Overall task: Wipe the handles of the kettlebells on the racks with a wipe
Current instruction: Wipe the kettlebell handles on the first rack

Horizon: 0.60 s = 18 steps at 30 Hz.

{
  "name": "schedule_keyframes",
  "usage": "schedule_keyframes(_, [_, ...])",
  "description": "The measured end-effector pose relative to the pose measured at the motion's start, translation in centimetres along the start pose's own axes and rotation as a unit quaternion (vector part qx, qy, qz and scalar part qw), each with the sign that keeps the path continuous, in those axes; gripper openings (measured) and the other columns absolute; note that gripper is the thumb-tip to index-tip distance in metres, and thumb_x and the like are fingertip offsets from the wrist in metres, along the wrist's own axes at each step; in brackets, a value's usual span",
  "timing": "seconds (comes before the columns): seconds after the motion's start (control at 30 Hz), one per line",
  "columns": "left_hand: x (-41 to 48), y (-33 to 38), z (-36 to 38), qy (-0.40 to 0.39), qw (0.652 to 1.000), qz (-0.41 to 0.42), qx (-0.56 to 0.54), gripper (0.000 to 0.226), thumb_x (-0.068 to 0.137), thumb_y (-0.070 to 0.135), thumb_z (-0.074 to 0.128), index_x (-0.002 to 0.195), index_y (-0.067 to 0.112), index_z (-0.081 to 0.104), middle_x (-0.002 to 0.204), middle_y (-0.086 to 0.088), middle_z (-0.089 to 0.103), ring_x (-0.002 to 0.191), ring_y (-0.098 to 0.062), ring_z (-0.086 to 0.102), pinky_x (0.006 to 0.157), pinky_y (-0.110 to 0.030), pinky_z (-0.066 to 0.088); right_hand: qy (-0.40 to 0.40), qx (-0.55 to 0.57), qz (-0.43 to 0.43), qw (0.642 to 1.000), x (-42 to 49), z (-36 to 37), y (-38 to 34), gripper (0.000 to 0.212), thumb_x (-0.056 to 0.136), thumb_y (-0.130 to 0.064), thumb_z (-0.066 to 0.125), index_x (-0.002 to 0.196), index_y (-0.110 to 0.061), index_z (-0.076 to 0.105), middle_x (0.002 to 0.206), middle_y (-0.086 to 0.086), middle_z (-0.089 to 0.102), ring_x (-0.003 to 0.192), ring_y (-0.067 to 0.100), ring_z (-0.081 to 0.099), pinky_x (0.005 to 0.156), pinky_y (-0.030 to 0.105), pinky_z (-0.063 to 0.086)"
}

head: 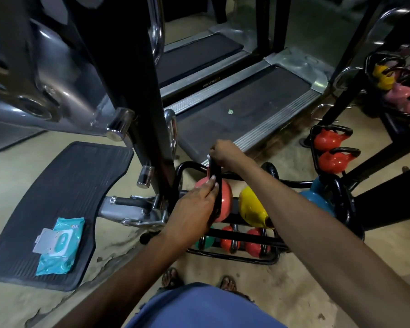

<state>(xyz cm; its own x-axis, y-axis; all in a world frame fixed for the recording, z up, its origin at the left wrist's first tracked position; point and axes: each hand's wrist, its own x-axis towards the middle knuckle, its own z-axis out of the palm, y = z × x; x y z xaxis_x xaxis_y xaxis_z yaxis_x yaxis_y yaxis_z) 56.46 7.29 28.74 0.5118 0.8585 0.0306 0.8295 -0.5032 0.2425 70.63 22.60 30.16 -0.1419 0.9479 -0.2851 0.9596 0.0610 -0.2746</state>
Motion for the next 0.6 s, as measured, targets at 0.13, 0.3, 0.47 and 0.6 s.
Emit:
schedule_keyframes(0.13, [0.2,0.5,-0.4,-0.001,1.000,-0.011,0.016,0.068,0.082,0.025,0.077,0.143,0.012,0.050,0.153,-0.008,0.044,0.121,-0.020,0.059,0.100,-0.027,0.048,-0.003,-0.194,-0.120,0.974,-1.5,-1.0,-2.1,0.026,0.092,-0.015,0.055,0.110,-0.003,0.070,0.115,0.019,0.069,0.108,0.037,0.066,0.080,0.038,0.052])
schedule_keyframes(0.3, [0.4,1.3,-1.2,-0.018,1.000,-0.015,0.021,0.054,0.075,0.022,0.081,0.125,0.011,0.064,0.123,-0.006,0.063,0.100,-0.020,0.064,0.083,-0.026,0.052,-0.049,-0.333,-0.164,0.927,-0.9,0.6,-4.7,0.028,0.100,-0.016,0.050,0.119,-0.013,0.070,0.121,0.008,0.070,0.111,0.033,0.068,0.080,0.038,0.058])
schedule_keyframes(0.47, [0.3,1.3,-1.7,-0.007,1.000,-0.010,0.011,0.050,0.081,0.019,0.077,0.127,0.010,0.061,0.129,-0.008,0.061,0.106,-0.021,0.064,0.087,-0.027,0.052,-0.040,-0.324,-0.102,0.940,0.3,0.7,-5.8,0.026,0.096,-0.025,0.060,0.117,-0.014,0.072,0.120,0.006,0.070,0.109,0.032,0.069,0.085,0.042,0.060])
schedule_keyframes(0.6, [0.5,0.9,-0.9,0.005,1.000,-0.012,-0.005,0.066,0.091,0.023,0.066,0.151,0.011,0.040,0.159,-0.011,0.036,0.134,-0.025,0.050,0.110,-0.032,0.040,-0.125,-0.020,0.088,0.988,0.7,-1.6,-2.1,0.028,0.094,-0.022,0.050,0.100,-0.005,0.072,0.103,0.016,0.072,0.087,0.033,0.072,0.072,0.035,0.058])
